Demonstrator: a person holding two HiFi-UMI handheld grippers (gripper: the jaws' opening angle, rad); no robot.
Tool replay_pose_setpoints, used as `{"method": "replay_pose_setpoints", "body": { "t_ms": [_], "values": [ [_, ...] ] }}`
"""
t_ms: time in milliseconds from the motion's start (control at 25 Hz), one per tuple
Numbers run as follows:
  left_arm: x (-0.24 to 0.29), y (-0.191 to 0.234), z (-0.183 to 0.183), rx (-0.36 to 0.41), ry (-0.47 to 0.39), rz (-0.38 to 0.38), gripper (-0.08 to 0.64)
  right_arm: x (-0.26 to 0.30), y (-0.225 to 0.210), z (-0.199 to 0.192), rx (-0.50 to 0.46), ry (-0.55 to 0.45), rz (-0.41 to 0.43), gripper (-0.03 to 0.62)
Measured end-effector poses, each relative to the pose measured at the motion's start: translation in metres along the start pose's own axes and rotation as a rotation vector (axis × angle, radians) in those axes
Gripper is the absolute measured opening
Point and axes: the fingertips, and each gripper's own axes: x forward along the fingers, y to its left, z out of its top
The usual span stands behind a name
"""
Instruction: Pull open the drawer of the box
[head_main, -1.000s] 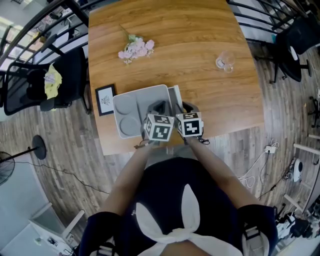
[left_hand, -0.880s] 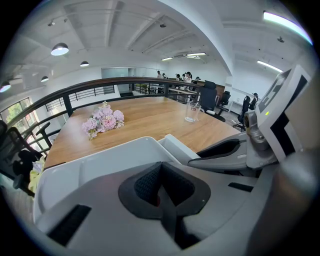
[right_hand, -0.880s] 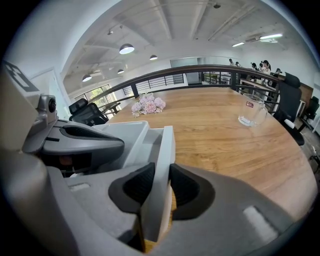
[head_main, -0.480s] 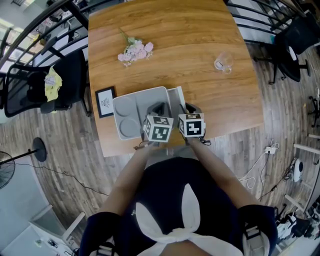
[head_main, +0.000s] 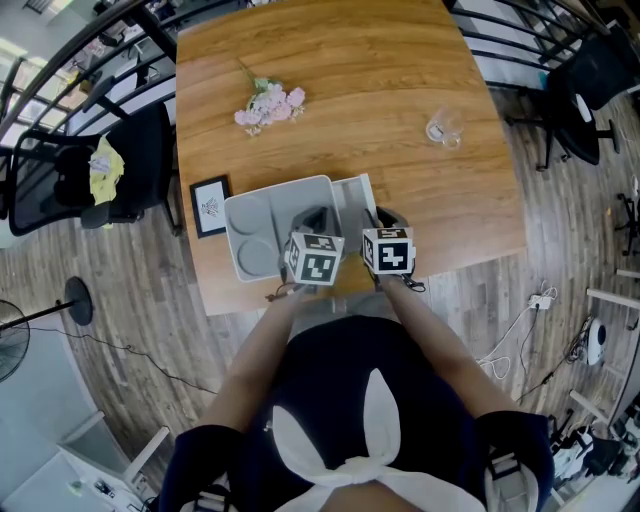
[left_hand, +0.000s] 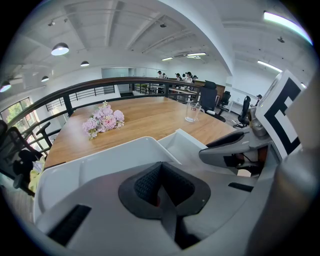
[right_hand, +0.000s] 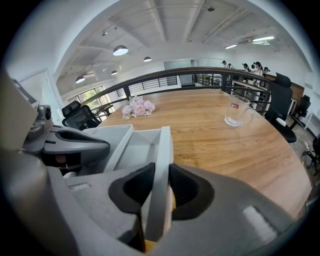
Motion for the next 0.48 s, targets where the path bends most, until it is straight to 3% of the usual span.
{"method": "replay_pose_setpoints", "body": {
  "t_ms": [480],
  "values": [
    [0.000, -0.001, 0.000, -0.001, -0.002, 0.004, 0.017, -0.007, -0.021, -0.002, 0.010, -0.005, -0.014, 0.091]
  ]
}}
